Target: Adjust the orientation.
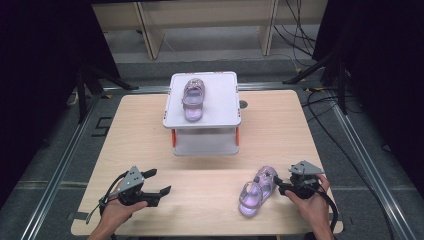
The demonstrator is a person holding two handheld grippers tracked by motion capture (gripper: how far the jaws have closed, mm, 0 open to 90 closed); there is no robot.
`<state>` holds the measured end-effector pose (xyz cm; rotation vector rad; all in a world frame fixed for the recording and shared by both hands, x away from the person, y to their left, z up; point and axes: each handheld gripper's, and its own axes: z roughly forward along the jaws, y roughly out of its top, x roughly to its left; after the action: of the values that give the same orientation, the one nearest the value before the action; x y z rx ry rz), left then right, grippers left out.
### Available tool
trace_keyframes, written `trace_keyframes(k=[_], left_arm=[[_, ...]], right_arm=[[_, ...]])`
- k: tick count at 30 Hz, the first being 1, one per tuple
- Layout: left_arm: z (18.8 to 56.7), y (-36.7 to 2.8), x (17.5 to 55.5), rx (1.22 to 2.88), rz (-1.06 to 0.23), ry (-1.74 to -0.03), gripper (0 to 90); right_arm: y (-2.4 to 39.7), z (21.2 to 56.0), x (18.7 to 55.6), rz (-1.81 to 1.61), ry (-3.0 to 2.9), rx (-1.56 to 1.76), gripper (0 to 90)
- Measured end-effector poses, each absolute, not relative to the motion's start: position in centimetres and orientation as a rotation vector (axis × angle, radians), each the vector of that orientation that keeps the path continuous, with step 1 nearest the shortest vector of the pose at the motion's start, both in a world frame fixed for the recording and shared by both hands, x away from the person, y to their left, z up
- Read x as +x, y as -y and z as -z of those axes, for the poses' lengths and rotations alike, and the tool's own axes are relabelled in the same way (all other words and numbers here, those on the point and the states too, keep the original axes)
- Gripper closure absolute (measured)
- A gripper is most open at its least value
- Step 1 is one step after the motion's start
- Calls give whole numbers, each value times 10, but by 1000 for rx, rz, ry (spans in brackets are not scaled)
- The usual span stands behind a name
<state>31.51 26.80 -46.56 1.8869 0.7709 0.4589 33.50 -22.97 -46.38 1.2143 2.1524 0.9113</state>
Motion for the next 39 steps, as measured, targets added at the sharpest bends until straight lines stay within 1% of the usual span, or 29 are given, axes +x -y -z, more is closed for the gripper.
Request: trace_keyframes(k=[4,10,11,15,22,23,24,25,31,39], left_arm=[[465,-269,314,1894,-461,-777,178],[464,-271,314,1890,-481,-774,179],[465,-271,314,1871,-464,-787,179],[464,-271,313,1886,-471,-787,179],[465,-271,314,1871,-469,-786,178],[465,-271,314,1871,-468,-786,178],[464,-271,314,1885,-475,-776,179],[464,-271,313,1882,-470,-784,179],[464,-271,314,1883,-478,-778,179],[464,-272,314,1871,-474,-785,180]], right_arm=[[233,462,335,-962,-2145,1221,270],[232,454,324,-1189,-2120,1231,290],[229,452,320,-1218,-2120,1227,290],[216,446,307,-1293,-2154,1166,280],[192,440,298,-1296,-2157,1109,273],[191,441,299,-1296,-2165,1064,277],[188,442,298,-1298,-2184,1086,311],[186,443,299,-1283,-2197,1026,347],[174,445,295,-1261,-2233,1049,320],[172,449,295,-1184,-2270,981,378]])
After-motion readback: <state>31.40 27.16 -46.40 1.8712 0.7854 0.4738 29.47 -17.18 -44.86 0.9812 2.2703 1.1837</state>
